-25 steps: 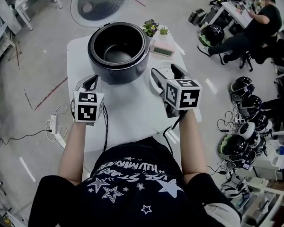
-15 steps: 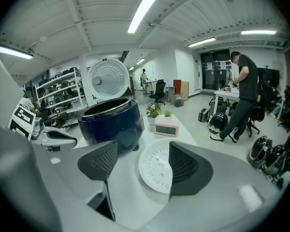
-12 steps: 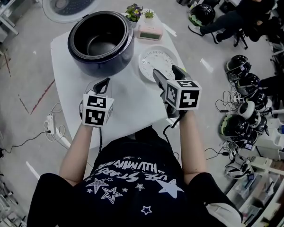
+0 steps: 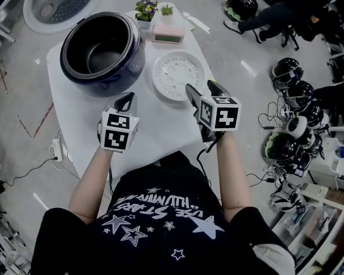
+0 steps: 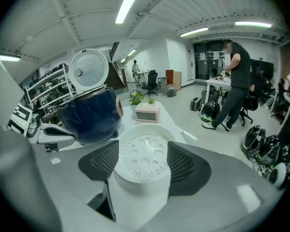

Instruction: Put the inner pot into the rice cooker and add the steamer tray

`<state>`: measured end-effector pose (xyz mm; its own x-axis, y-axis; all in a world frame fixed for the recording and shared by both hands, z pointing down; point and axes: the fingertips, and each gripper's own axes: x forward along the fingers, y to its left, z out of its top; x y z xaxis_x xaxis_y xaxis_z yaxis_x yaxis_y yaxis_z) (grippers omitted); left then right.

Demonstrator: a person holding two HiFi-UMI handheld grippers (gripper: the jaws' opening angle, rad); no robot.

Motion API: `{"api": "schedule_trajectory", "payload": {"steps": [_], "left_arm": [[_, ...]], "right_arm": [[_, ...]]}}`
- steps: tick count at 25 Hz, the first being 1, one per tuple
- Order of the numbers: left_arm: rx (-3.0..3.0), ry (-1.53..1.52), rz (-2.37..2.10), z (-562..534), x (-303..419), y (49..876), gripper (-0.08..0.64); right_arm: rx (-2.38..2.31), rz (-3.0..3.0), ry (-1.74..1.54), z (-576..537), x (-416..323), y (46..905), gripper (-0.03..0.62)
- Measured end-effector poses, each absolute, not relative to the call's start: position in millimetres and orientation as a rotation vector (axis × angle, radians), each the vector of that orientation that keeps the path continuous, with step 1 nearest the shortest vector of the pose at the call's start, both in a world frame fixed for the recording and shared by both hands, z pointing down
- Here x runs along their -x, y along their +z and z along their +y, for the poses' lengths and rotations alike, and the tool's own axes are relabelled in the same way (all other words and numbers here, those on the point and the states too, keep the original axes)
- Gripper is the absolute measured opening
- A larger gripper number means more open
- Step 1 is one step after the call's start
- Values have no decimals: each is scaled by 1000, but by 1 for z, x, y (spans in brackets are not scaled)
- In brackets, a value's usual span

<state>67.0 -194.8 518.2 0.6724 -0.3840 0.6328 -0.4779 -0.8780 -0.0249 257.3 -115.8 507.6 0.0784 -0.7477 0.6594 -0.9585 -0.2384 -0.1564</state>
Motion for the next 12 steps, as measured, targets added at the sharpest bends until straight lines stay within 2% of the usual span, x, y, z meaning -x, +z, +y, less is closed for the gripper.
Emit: {"api": "schedule_trajectory", "payload": {"steps": [12], "left_arm": [[-2590,1046,-801,-208,-96,553,5]], "right_arm": [[-1937,-1649,1064,-132,-318,563,314]]}}
